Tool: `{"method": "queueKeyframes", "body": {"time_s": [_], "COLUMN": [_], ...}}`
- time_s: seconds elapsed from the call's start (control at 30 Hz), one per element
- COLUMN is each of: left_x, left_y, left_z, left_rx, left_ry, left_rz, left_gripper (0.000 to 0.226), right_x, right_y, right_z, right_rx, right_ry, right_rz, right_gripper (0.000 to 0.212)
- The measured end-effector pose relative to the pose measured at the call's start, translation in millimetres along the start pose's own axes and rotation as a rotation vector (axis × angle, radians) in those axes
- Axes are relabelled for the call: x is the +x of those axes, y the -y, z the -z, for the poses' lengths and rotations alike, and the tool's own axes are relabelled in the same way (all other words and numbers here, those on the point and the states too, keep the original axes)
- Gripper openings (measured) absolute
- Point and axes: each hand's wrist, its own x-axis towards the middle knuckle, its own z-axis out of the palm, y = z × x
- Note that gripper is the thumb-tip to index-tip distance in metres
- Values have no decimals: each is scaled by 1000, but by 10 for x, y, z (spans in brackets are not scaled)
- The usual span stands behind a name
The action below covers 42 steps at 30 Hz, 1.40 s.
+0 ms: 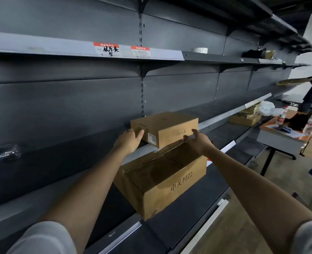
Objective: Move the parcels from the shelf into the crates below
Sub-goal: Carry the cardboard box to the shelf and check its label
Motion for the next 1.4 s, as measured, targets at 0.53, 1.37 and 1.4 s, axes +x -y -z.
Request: {"method": "queueKeyframes", "body": {"time_s": [0.53, 1.37, 1.4], "left_x": [1269, 1872, 1872], "left_y": [5, 132, 125], "left_z": [-165, -448, -445], "left_rx": [-49, -121, -107], "left_ry": [16, -27, -27], "left_rz": [4, 28, 23], "left_gripper": [63, 78, 71], "right_x": [1005, 1511, 1486], "right_y": [-5, -128, -139], "right_z": [-175, -478, -495], "right_rx": [122, 670, 689], "right_ry": [-103, -233, -232], "right_rz": [-162, -373, -387], "right_gripper": [72, 84, 87]}}
